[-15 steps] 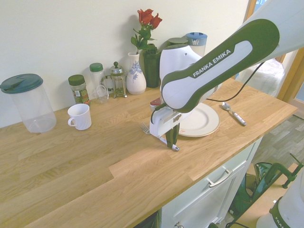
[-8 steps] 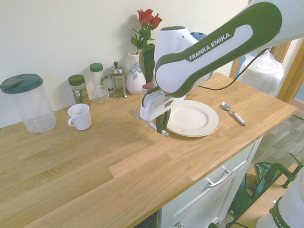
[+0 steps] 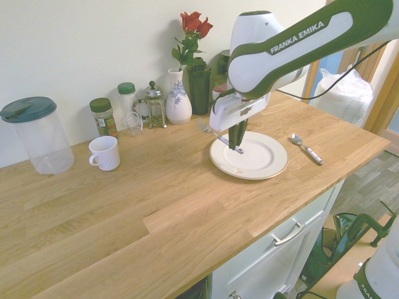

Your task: Put the fork into the plate

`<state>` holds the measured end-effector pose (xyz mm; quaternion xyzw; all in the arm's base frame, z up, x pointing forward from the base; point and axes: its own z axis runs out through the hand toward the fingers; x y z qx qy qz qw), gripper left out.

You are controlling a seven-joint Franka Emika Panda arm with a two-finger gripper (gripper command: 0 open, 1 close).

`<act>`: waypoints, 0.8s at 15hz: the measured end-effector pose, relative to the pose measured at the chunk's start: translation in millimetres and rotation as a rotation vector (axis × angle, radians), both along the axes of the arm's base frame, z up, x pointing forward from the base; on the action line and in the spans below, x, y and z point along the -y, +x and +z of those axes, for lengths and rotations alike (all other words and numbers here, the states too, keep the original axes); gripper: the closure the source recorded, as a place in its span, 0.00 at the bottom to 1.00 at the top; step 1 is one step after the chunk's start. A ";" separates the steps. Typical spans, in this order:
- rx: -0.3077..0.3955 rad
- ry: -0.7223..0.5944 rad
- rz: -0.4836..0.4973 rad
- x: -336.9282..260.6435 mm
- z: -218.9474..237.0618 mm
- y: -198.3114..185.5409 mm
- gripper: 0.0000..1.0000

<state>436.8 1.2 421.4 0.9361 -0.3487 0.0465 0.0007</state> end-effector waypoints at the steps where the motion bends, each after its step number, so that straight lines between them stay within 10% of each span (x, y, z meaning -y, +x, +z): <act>1: -0.005 -0.005 -0.008 9.8 0.0 -5.5 1.00; 12: -0.097 0.001 -0.029 31.4 -63.7 -58.8 1.00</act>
